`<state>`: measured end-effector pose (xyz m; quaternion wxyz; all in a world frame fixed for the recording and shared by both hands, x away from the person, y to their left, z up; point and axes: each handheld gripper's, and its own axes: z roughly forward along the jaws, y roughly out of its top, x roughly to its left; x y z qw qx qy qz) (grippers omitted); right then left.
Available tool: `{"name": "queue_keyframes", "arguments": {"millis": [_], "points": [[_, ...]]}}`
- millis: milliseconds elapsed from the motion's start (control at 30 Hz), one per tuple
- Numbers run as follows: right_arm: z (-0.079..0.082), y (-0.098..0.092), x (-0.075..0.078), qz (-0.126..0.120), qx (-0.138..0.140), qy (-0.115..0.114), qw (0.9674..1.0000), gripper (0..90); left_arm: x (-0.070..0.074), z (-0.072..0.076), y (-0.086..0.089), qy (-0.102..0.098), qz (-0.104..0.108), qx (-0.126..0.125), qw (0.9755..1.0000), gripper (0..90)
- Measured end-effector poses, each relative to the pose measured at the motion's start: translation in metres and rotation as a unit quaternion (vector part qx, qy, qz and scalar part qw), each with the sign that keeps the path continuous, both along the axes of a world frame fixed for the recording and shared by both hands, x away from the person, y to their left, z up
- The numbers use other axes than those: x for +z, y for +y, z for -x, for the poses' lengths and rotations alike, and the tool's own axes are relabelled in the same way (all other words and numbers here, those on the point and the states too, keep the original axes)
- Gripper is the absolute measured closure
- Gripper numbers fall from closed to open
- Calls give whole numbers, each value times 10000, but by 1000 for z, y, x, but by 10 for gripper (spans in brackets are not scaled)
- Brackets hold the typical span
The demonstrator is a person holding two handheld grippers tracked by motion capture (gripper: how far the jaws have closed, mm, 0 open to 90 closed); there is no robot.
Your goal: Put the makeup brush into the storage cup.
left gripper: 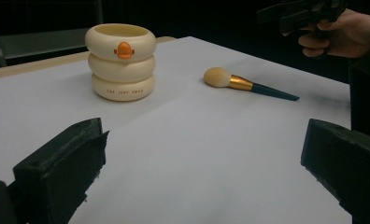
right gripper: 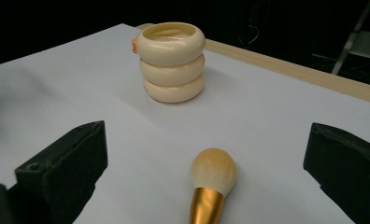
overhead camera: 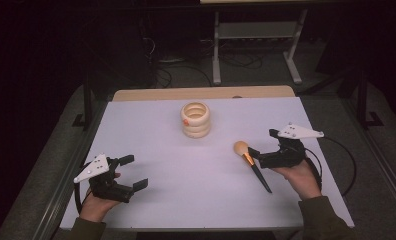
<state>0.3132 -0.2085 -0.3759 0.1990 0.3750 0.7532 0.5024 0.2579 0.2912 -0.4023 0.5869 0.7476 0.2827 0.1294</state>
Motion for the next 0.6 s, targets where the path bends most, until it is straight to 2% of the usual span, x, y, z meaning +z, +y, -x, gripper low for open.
{"name": "queue_keyframes", "arguments": {"millis": [167,600], "points": [[-3,3,-1,42,-26,96,9999,0,0,0,0,1,4,0,10000,0],[-13,10,2,164,51,174,9997,0,0,0,0,9,4,8,10000,0]]}}
